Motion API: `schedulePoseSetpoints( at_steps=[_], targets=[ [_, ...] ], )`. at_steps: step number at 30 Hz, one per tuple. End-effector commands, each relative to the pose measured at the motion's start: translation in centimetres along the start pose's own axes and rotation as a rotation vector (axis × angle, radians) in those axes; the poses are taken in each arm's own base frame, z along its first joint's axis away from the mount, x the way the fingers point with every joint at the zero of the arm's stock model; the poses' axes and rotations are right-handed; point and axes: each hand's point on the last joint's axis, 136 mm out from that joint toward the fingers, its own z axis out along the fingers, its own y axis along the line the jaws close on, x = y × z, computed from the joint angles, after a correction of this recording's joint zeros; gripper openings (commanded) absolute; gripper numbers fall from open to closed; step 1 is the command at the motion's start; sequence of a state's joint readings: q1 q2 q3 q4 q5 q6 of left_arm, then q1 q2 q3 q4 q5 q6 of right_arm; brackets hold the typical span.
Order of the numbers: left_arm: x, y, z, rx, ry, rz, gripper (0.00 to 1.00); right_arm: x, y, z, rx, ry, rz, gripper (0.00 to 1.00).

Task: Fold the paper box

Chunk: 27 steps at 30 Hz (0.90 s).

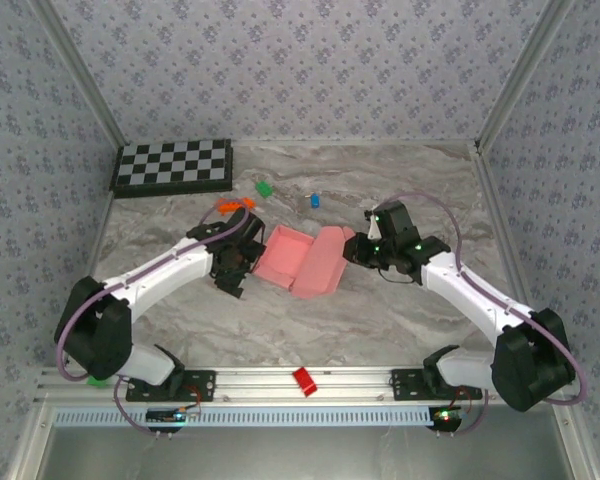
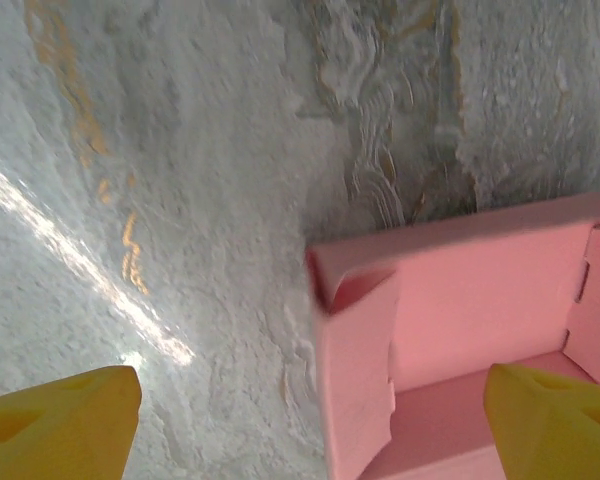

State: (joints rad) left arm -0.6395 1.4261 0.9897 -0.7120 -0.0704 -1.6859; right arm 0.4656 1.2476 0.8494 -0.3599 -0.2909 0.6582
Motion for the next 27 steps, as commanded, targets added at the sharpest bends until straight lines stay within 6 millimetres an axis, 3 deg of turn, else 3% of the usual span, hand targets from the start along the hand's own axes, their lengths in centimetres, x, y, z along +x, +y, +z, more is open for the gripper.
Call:
schedulePoseSetpoints(
  at_steps=[1, 13, 20, 27],
  targets=[
    [-1.5, 1.1, -0.6, -0.012, -0.048, 0.026, 0.88, -0.9, -0.5, -0.6, 0.043, 0.0, 0.004, 0.12],
    [-4.9, 2.2, -1.3, -0.014, -0.14, 0.121, 0.87, -2.7, -0.8, -1.0, 0.078, 0.132, -0.166, 0.04],
    [-6.3, -1.4, -2.4, 0.125, -0.162, 0.432, 0.86, -4.0, 0.5, -1.0, 0.047, 0.238, -0.353, 0.03],
    [-8.0, -2.8, -3.9, 0.148, -0.24, 0.634, 0.82, -4.4, 1.3, -0.3, 0.034, 0.379, -0.563, 0.04]
  ],
)
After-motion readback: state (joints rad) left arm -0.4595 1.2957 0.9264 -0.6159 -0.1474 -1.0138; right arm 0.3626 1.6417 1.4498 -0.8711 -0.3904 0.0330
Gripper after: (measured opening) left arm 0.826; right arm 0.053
